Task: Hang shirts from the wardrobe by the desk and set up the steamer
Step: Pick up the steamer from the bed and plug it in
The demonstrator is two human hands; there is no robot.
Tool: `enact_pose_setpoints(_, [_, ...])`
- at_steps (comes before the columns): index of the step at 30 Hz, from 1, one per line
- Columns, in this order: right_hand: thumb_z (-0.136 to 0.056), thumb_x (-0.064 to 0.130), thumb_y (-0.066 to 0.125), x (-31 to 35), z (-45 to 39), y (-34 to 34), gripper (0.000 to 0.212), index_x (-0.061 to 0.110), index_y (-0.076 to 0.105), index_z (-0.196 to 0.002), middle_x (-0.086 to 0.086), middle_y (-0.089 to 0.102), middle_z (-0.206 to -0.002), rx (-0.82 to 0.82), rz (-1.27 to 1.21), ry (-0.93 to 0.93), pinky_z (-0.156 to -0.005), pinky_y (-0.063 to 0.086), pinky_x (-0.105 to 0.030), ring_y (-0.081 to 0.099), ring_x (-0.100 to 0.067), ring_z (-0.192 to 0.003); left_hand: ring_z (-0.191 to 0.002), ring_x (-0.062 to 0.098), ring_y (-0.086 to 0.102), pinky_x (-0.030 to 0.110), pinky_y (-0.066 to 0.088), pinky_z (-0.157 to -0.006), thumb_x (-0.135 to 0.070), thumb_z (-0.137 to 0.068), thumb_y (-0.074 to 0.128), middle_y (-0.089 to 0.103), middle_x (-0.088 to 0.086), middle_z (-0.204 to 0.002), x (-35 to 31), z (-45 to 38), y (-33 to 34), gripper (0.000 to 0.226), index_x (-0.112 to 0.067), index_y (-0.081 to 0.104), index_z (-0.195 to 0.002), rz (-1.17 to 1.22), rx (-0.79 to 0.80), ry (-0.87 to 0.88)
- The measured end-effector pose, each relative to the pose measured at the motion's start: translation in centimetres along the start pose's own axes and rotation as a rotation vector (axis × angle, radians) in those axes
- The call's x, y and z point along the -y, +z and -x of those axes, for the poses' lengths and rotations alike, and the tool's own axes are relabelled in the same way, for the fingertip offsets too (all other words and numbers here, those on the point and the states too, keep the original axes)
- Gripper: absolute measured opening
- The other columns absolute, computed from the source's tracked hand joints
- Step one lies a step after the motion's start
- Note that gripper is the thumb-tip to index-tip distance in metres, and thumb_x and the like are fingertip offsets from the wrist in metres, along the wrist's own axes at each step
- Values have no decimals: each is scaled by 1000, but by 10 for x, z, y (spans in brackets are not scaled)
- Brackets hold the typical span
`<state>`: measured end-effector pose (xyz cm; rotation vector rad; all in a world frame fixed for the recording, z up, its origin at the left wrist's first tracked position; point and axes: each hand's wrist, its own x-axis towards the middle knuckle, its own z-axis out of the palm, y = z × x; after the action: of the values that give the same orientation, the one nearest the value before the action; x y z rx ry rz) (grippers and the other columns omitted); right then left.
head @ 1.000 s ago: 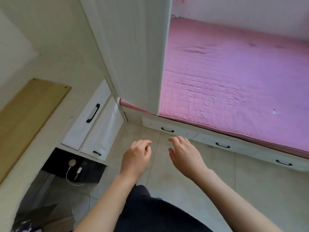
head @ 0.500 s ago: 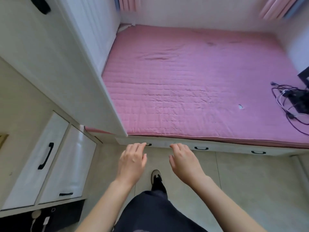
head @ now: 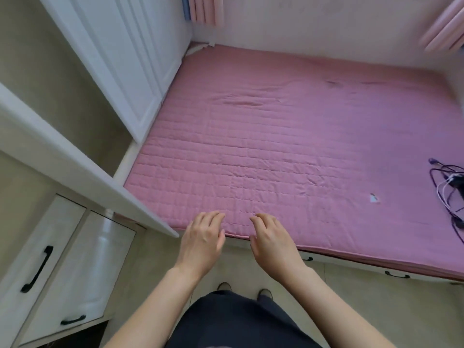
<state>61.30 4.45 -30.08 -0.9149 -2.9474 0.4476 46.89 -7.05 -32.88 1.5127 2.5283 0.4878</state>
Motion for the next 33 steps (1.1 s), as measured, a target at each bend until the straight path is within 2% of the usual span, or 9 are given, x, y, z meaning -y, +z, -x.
enact_pose_setpoints(4, [-68, 12, 78, -21, -33, -6, 38, 3, 65, -102, -10, 65, -99, 27, 31, -145, -80, 55, -34, 64, -29, -88, -120, 22, 55, 38, 48, -96, -20, -86, 64, 60, 4, -130, -5, -24, 9, 42, -12, 59, -127, 5, -16, -75])
enact_pose_setpoints(9, [-68, 17, 79, -55, -73, -17, 38, 7, 66, -102, -6, 66, -97, 79, 57, -330, -80, 55, -31, 65, -25, -87, -138, 25, 39, 40, 30, -112, -21, -90, 62, 49, 4, -144, -24, -42, 25, 48, -13, 53, -136, 30, -85, -229])
enact_pose_setpoints(13, [-95, 20, 48, -78, -107, -36, 37, 8, 47, -130, -8, 55, -124, 234, -4, -412, -93, 45, -34, 53, -28, -111, -123, 25, 54, 41, 43, -104, -25, -88, 54, 63, 1, -124, -45, -60, 29, 37, -14, 63, -123, 45, -181, -322])
enact_pose_setpoints(15, [-99, 21, 39, -83, -122, -41, 39, 10, 40, -137, -7, 49, -132, 248, -14, -448, -95, 41, -32, 47, -26, -118, -113, 23, 57, 41, 48, -98, -26, -88, 51, 66, 0, -115, -52, -66, 28, 36, -15, 64, -119, 44, -202, -334])
enact_pose_setpoints(18, [-101, 21, 37, -82, -150, -46, 42, 9, 36, -141, -8, 47, -136, 297, -8, -550, -97, 39, -33, 45, -28, -122, -106, 21, 57, 40, 51, -90, -18, -84, 64, 66, -2, -109, -52, -77, 23, 32, -15, 64, -116, 38, -235, -423])
enact_pose_setpoints(21, [-102, 22, 37, -72, -171, -40, 39, 8, 39, -138, -10, 49, -132, 311, 3, -631, -96, 41, -35, 48, -30, -117, -102, 20, 58, 40, 52, -85, -17, -85, 63, 67, -2, -106, -44, -81, 15, 31, -14, 65, -115, 6, -247, -489])
enact_pose_setpoints(24, [-100, 23, 41, -53, -191, -31, 38, 9, 43, -136, -9, 53, -128, 304, -36, -651, -93, 43, -36, 50, -30, -113, -104, 19, 58, 38, 53, -87, -19, -86, 55, 66, -3, -105, -29, -88, 3, 30, -15, 66, -113, -45, -265, -530])
enact_pose_setpoints(29, [-100, 25, 42, -11, -227, -19, 37, 11, 43, -134, -7, 53, -129, 290, -70, -649, -92, 45, -35, 50, -28, -114, -111, 21, 58, 36, 49, -93, -16, -82, 67, 67, -3, -111, 13, -99, -18, 32, -15, 66, -114, -104, -262, -609])
enact_pose_setpoints(33, [-101, 25, 38, 29, -253, -18, 36, 13, 42, -135, -4, 52, -130, 268, -108, -654, -90, 45, -30, 52, -22, -114, -110, 21, 58, 34, 51, -89, -17, -82, 68, 68, -4, -109, 50, -107, -41, 30, -15, 67, -112, -141, -317, -646])
